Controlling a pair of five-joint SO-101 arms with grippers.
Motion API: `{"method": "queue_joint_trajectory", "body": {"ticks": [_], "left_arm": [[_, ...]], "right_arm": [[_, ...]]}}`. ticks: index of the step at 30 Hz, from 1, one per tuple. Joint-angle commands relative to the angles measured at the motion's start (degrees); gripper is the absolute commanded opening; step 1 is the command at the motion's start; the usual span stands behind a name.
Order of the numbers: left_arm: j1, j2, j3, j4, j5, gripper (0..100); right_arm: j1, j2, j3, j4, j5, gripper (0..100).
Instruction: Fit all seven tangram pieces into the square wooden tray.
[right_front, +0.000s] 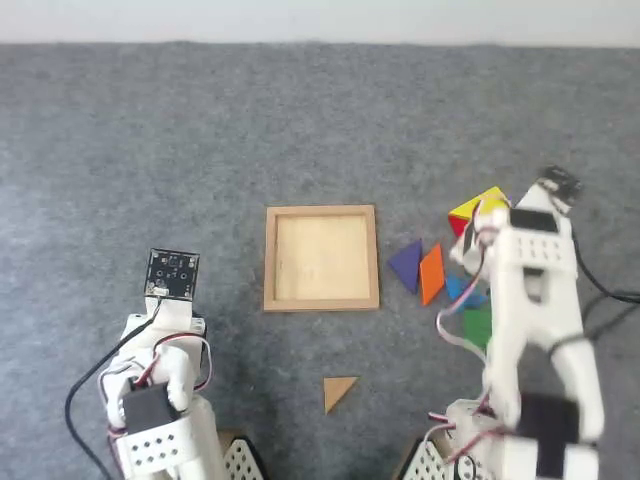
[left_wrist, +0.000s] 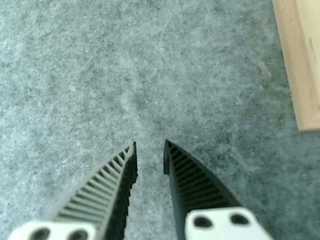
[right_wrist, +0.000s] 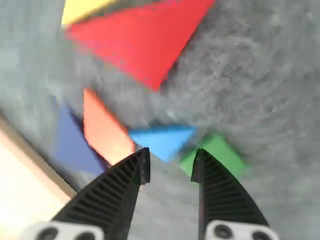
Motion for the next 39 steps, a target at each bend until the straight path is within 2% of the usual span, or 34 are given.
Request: {"method": "queue_joint_trajectory", "body": {"ticks": [1,3,8,13,20,35,39], "left_arm": [[0.0,-0.7,-0.48,0.35,0.35,9],[0.0,-0.7,-0.48,0.35,0.35,9],[0.0,-0.7,-0.48,0.35,0.35,9],[0.0,-0.7,-0.48,0.35,0.35,9],[0.0,-0.7,-0.48,0.35,0.35,9],[0.0,-0.7,-0.48,0.35,0.35,9],[0.0,-0.7,-0.48,0.35,0.35,9]], "right_arm": [[0.31,8.4,-11.34,0.57,-15.38,16.4],[0.31,13.49,-15.82,1.98,-19.78,19.5],[0.31,24.13,-25.41,5.58,-24.18,32.2],[0.66,30.29,-33.14,7.16,-28.57,27.1],[2.68,31.34,-38.77,7.16,-34.11,29.9],[2.86,38.55,-39.65,2.15,-35.78,29.9],[4.97,38.64,-40.44,2.07,-36.4,29.9]]}}
